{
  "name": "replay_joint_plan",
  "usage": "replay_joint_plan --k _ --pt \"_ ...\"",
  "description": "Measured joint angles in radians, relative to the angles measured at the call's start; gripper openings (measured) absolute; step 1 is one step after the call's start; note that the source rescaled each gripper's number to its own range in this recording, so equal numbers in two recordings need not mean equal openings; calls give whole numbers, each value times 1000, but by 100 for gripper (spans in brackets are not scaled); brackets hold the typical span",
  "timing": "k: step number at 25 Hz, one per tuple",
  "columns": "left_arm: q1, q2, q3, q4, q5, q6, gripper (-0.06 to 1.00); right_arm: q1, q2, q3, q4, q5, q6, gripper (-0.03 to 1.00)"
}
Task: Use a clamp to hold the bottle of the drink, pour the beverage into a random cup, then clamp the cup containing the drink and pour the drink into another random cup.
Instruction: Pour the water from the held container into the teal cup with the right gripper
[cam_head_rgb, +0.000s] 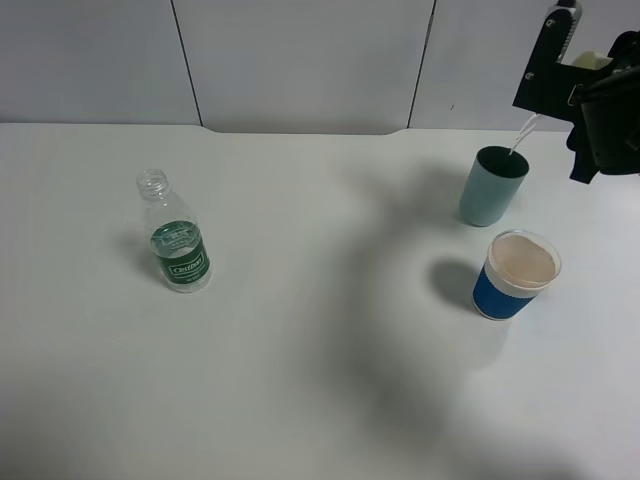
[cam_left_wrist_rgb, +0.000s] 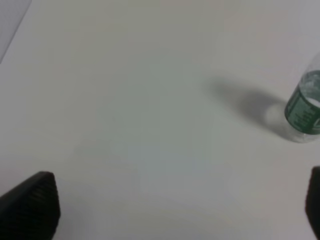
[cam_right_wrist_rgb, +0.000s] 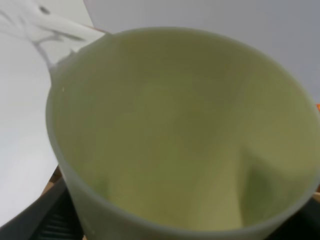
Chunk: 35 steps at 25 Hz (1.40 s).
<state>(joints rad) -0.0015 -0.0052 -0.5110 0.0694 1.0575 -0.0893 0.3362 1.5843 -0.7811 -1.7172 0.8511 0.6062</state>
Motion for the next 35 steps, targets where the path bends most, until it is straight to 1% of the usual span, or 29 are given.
replay_joint_plan --k 7,17,18,24,30,32,35 --pt "0 0 0 0 0 0 100 0 0 0 -1 0 -44 0" --pt "0 0 0 0 0 0 100 0 0 0 -4 -9 -146 0" --pt "0 0 0 0 0 0 100 0 0 0 -5 -26 -177 0" --pt "0 0 0 0 0 0 100 0 0 0 -5 -40 -272 0" --pt "0 0 0 0 0 0 100 0 0 0 -7 -45 -351 0" --pt "0 0 0 -1 0 0 100 0 0 -1 -7 -45 -358 0" --pt "0 0 0 -1 0 0 100 0 0 -2 -9 -53 -421 0"
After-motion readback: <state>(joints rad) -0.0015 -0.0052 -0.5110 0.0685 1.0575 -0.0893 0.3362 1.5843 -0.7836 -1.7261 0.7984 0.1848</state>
